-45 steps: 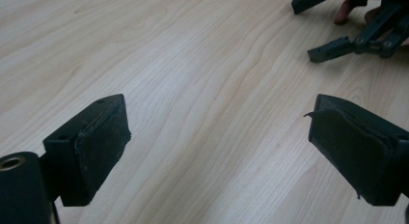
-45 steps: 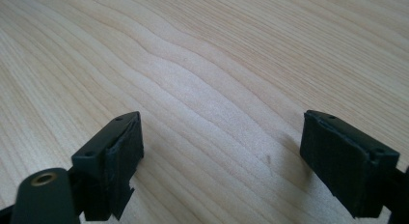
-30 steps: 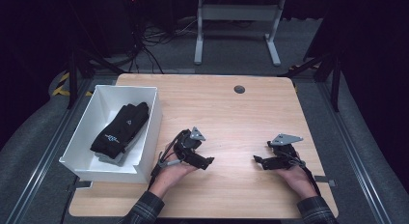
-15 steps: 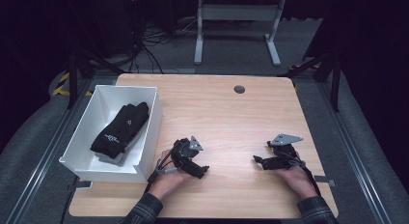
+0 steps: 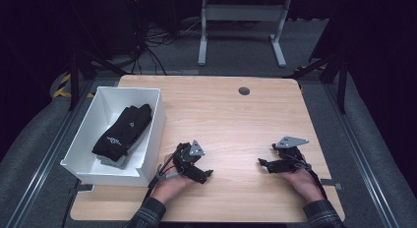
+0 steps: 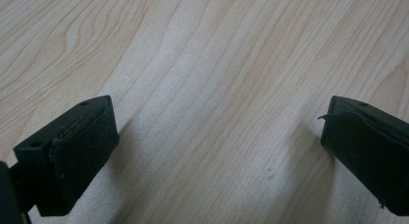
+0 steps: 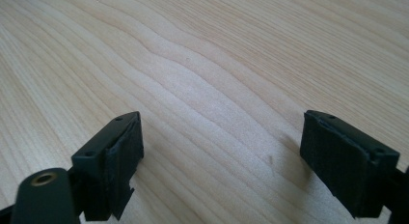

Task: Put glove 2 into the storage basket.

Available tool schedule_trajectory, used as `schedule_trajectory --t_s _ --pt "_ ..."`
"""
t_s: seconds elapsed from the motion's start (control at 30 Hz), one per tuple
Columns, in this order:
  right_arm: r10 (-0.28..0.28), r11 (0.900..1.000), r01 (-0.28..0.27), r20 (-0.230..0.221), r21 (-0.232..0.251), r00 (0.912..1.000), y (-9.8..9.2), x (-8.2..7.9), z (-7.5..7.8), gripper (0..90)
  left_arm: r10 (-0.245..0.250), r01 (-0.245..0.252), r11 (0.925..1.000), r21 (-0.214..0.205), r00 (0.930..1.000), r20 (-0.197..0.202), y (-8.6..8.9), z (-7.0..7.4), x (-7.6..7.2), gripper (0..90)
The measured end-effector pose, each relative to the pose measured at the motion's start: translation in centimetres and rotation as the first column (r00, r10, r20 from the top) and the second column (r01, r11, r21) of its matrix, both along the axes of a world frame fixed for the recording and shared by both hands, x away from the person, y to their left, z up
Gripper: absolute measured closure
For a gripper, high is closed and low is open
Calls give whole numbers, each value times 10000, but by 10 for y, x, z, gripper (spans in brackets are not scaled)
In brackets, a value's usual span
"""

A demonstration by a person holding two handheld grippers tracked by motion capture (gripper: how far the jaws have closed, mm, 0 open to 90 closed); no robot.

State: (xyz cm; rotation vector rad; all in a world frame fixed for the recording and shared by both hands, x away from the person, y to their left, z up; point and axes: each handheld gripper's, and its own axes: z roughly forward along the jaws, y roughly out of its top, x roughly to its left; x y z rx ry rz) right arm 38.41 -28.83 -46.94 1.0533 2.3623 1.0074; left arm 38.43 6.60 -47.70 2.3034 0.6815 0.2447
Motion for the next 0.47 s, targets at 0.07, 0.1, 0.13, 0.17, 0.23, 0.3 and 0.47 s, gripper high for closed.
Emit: schedule_trajectory --t_s 0.07,0.1,0.13,0.17,0.23,0.3,0.47 --pt "3 10000 -3 1 -3 10000 0 0 0 158 -8 8 10000 -11 10000 0 0 0 0 0" --pt "4 10000 -4 -1 -2 10000 0 0 0 158 -43 43 10000 -11 10000 32 0 0 0 0" --pt "10 10000 -10 1 -3 10000 0 0 0 159 -57 57 10000 -40 10000 13 -1 0 0 0" --pt "13 10000 -13 -4 1 10000 0 0 0 159 -64 64 10000 -40 10000 12 -1 0 0 0" --pt "19 10000 -19 -2 -2 10000 0 0 0 158 -80 80 10000 -23 10000 13 -1 0 0 0" --pt "27 10000 -27 -2 11 10000 0 0 0 158 -83 83 10000 -26 10000 10 -1 0 0 1" --pt "30 10000 -30 -5 12 10000 0 0 0 158 -88 88 10000 -27 10000 5 -1 0 0 1"
